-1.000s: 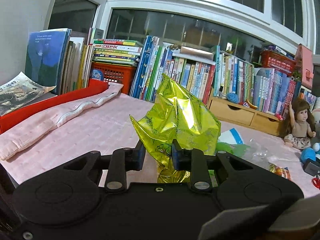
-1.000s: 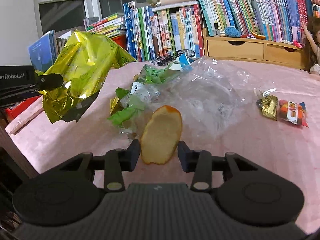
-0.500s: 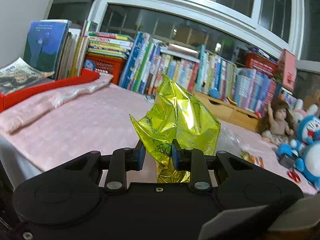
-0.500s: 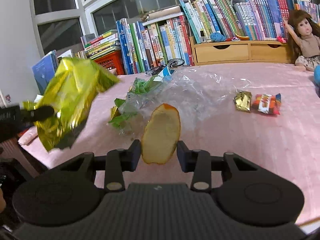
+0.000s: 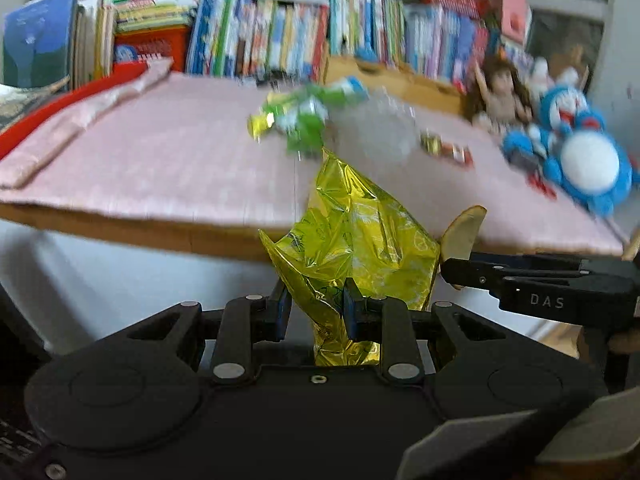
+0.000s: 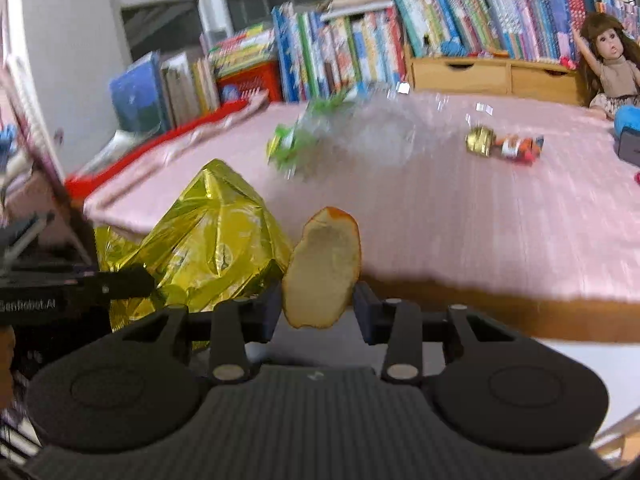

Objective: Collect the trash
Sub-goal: 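Carry foil wrapper and bread slice down over the black trash bag, then open both tools to drop wrapper and bread into the trash bag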

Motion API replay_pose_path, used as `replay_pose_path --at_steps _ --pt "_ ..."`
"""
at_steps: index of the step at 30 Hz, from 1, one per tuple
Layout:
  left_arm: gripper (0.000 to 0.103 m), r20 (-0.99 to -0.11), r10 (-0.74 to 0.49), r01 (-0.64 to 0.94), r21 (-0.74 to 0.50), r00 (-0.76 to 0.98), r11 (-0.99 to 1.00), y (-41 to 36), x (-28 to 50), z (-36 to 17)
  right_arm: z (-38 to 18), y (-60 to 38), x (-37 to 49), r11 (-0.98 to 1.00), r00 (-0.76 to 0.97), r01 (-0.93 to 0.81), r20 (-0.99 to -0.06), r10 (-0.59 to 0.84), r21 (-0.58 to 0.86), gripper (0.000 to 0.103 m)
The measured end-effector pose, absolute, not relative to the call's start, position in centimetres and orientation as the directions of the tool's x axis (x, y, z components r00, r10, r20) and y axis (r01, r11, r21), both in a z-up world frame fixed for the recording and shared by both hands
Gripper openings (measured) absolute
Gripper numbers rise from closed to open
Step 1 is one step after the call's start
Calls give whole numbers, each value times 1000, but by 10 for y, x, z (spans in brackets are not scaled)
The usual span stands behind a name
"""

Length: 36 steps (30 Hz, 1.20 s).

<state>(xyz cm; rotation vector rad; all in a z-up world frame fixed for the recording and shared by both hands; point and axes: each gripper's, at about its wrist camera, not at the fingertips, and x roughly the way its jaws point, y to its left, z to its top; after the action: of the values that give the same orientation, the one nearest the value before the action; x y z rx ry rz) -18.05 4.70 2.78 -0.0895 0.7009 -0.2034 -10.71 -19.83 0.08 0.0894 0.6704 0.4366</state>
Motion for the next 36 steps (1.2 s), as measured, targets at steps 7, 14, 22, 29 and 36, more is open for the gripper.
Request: replay_pose_path --at_steps 7,14,22,29,36 --pt "25 -748 -183 196 -71 638 978 34 -187 -6 -37 -195 -119 901 582 -372 -699 415 225 44" --pt "24 -819 -166 202 -62 549 977 29 -179 -35 -65 -187 -118 896 503 -385 -764 405 221 43" --pt "22 -844 -145 200 -46 516 979 28 -174 -50 -77 -183 -114 898 478 -378 -783 397 225 30" --pt "27 -851 -140 197 -43 506 979 27 -169 -53 -75 -184 -112 898 484 -372 -777 402 233 32" --pt "50 -839 -136 196 -35 527 980 27 -169 -49 -74 -185 -109 901 491 -356 -770 407 249 33"
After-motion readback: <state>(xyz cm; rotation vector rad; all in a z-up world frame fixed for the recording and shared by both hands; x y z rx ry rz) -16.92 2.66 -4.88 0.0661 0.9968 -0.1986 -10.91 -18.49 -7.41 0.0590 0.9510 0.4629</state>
